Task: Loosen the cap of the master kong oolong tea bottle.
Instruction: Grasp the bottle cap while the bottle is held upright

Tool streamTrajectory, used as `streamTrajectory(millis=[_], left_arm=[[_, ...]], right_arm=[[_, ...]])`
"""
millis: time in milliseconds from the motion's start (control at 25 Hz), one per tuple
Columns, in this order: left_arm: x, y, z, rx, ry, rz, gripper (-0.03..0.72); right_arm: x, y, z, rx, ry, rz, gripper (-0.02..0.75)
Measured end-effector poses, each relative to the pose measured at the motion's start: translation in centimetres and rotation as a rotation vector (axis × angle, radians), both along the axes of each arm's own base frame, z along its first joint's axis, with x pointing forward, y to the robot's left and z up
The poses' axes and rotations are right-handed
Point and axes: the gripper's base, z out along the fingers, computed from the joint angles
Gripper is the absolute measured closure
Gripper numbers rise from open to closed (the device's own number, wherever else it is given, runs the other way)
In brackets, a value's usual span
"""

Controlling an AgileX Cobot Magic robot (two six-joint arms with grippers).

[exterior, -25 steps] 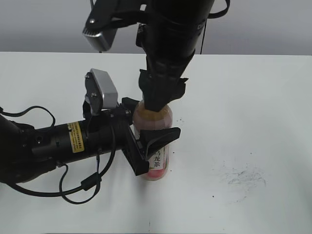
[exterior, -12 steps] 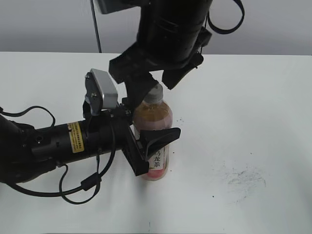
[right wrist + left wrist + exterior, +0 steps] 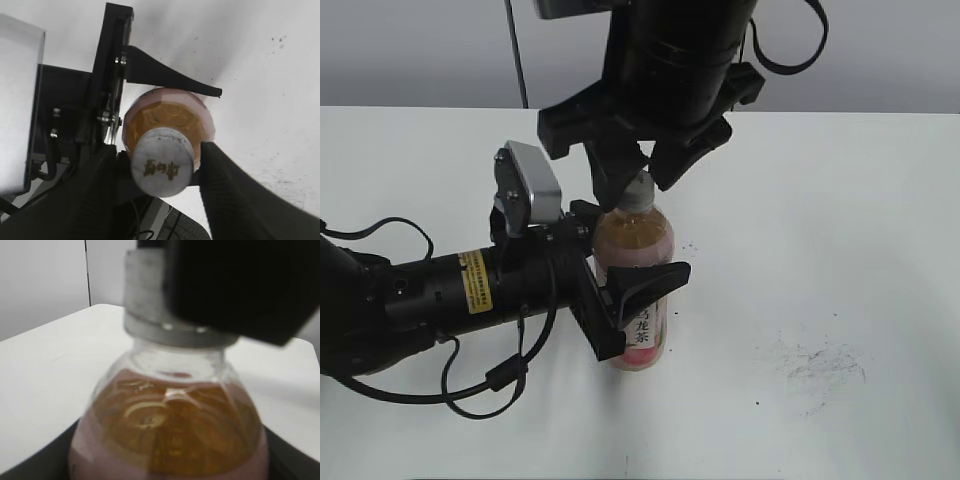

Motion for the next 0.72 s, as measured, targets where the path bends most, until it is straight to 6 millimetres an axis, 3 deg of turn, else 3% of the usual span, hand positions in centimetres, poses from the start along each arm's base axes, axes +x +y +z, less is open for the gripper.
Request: streamTrajectory(millis=[80,200,400,720], left_arm=[[0.0,0.0,0.0,0.0,0.0,0.0,0.243],[-0.01,0.0,0.0,0.0,0.0,-0.001,0.243],[-0.01,0.0,0.01,-0.001,0.0,-0.001,0.243],[-0.02,0.01,0.0,0.001,-0.002,-0.004,0.243]], right_arm=[[0.0,0.03,-0.04,0.0,0.001,0.005,0.36],[-0.01,0.01,-0.05,-0.012,-0.013,0.062,0.468],[-0.01,0.01,-0.05,-0.042,-0.061,0.256,0.468],[-0.01,0.01,-0.05,-0.139,-0.212,0.844,0.468]])
